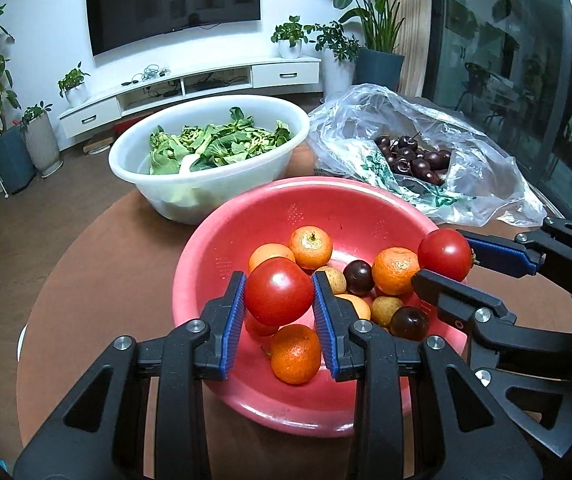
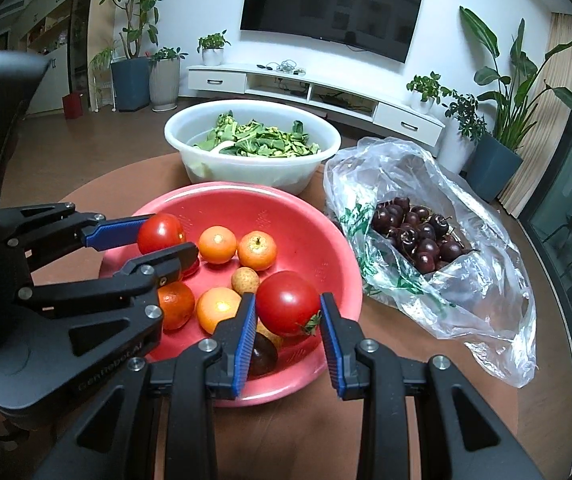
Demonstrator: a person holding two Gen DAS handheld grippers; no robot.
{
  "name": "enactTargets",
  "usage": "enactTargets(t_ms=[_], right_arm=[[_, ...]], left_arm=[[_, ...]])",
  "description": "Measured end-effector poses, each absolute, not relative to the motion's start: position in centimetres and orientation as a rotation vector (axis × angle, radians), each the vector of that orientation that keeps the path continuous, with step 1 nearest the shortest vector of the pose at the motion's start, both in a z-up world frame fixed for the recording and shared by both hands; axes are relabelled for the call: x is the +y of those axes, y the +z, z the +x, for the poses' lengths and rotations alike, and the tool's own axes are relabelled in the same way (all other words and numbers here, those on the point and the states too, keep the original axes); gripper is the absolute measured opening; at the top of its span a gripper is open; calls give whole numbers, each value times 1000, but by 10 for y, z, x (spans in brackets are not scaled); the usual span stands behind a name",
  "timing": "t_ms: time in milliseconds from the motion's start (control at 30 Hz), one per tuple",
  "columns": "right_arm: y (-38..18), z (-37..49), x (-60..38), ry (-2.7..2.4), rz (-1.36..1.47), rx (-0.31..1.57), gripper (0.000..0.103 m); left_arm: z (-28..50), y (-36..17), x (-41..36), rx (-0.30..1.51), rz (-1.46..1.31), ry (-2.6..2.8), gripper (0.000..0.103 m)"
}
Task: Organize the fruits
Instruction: 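Carry both tomatoes over the red bowl and open both tools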
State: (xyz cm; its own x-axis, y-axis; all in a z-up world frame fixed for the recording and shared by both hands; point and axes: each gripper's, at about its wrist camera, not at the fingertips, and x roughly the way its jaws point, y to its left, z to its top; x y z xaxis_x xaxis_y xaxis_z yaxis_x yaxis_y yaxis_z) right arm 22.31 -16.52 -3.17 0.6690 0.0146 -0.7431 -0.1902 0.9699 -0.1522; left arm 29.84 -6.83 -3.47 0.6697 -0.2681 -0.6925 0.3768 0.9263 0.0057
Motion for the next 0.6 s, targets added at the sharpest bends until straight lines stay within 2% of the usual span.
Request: enactTargets(t_ms=[467, 567, 600], right_arm=[[-40, 230, -163, 118, -234, 839, 34], [-42, 232, -162, 116, -237, 842, 34], [-43, 232, -162, 114, -237, 845, 34]], left_arm=[[306, -47, -68, 768, 151, -345, 31], [307, -47, -65, 763, 147, -328, 40], [308, -47, -64, 762, 143, -317, 48]])
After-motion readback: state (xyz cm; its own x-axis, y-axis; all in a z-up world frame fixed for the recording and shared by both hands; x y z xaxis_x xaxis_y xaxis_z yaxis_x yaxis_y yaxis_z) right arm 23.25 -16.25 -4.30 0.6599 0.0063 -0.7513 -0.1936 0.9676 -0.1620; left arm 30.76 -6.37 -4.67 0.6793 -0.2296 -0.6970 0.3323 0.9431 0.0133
